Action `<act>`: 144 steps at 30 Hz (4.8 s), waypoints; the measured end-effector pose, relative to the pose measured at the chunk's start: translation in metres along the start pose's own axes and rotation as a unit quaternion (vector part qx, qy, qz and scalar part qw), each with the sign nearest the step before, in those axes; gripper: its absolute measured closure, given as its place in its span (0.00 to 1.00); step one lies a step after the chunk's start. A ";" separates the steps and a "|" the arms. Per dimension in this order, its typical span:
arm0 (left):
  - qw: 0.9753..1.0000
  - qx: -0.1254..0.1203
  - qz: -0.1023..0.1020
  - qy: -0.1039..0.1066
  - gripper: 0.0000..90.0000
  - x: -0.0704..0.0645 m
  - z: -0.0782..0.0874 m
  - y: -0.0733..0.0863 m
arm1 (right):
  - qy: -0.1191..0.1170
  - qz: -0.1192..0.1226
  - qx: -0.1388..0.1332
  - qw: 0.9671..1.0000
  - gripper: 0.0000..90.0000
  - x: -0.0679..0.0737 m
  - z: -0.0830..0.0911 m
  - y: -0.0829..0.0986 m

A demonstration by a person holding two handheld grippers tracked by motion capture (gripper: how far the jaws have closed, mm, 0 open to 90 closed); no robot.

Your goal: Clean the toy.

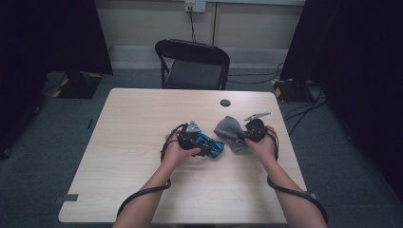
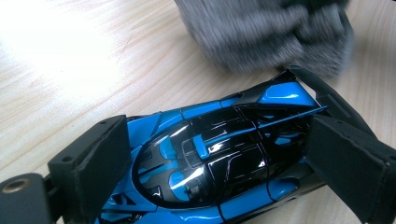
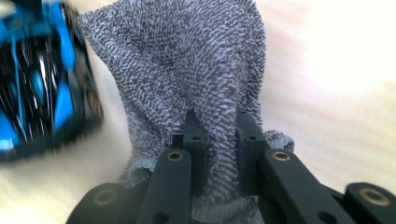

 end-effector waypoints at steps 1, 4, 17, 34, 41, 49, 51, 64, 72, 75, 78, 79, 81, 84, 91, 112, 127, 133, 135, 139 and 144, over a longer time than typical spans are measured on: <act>1.000 0.000 0.000 0.000 0.07 0.000 0.000 0.000 | 0.000 -0.001 0.000 1.000 0.87 -0.002 -0.001 -0.005; 1.000 0.001 -0.001 0.000 0.07 0.000 0.000 0.000 | 0.005 0.012 -0.002 1.000 0.87 -0.001 -0.014 -0.024; 1.000 -0.003 0.001 0.001 0.07 0.000 0.000 0.001 | -0.035 0.055 0.015 0.998 0.83 0.037 -0.069 -0.058; 1.000 -0.006 0.003 -0.003 0.07 -0.001 -0.001 0.002 | -0.046 0.158 0.037 0.986 0.87 0.045 -0.067 -0.060; 1.000 -0.006 0.002 -0.003 0.07 -0.001 -0.001 0.002 | -0.066 0.151 0.034 0.986 0.88 0.038 -0.060 -0.052; 1.000 -0.002 0.007 -0.006 0.07 0.001 0.001 0.001 | -0.088 0.148 0.034 0.985 0.88 0.025 -0.047 -0.036; 1.000 0.000 0.006 -0.007 0.07 0.001 0.001 0.000 | -0.091 0.150 0.036 0.984 0.88 0.023 -0.043 -0.032; 1.000 0.001 0.003 -0.006 0.07 -0.002 0.000 0.000 | -0.098 0.128 0.029 0.986 0.88 0.026 -0.022 -0.007; 1.000 0.002 0.003 -0.004 0.07 -0.002 -0.001 0.000 | -0.100 0.122 0.032 0.987 0.88 0.027 -0.009 0.005; 1.000 0.002 0.003 -0.005 0.07 -0.002 -0.001 0.000 | -0.103 0.122 0.031 0.987 0.88 0.027 -0.006 0.009; 1.000 0.006 0.003 -0.006 0.07 -0.003 -0.001 0.000 | -0.107 0.118 0.031 0.987 0.89 0.026 -0.001 0.014; 1.000 0.007 0.003 -0.006 0.07 -0.003 -0.001 -0.001 | -0.109 0.119 0.031 0.986 0.89 0.026 0.000 0.016; 1.000 0.007 0.003 -0.007 0.07 -0.003 -0.001 -0.001 | -0.110 0.116 0.030 0.987 0.89 0.025 0.003 0.019; 1.000 0.008 0.003 -0.008 0.07 -0.003 -0.001 -0.001 | -0.114 0.109 0.026 0.987 0.89 0.025 0.009 0.027; 1.000 0.008 0.002 -0.008 0.07 -0.003 -0.001 -0.001 | -0.116 0.103 0.029 0.987 0.89 0.023 0.020 0.038; 1.000 -0.002 0.004 -0.005 0.07 -0.003 -0.001 0.001 | -0.066 0.065 -0.003 0.996 0.89 -0.013 0.043 0.011; 1.000 -0.010 0.004 -0.001 0.07 -0.002 0.000 0.003 | -0.073 0.076 0.009 0.994 0.89 0.002 -0.026 -0.035; 1.000 -0.013 0.004 -0.001 0.07 -0.001 0.000 0.004 | -0.085 0.083 0.014 0.993 0.89 0.015 -0.048 -0.051; 1.000 -0.014 0.004 0.000 0.07 -0.001 0.000 0.004 | -0.090 0.090 0.019 0.992 0.89 0.020 -0.054 -0.055; 1.000 -0.020 0.005 0.001 0.07 -0.001 0.000 0.005 | -0.088 0.099 0.021 0.991 0.89 0.027 -0.064 -0.057; 1.000 -0.021 0.006 0.001 0.07 -0.001 0.000 0.006 | -0.078 0.125 0.034 0.988 0.88 0.034 -0.066 -0.063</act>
Point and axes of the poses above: each handheld gripper's, and its own axes: z roughly backward along the jaws, y roughly out of its underside, x roughly to its left, the point moved 1 cm from there along -z, roughly forward along the jaws, and after that the axes turned 15 degrees about z, right-handed, at the moved point
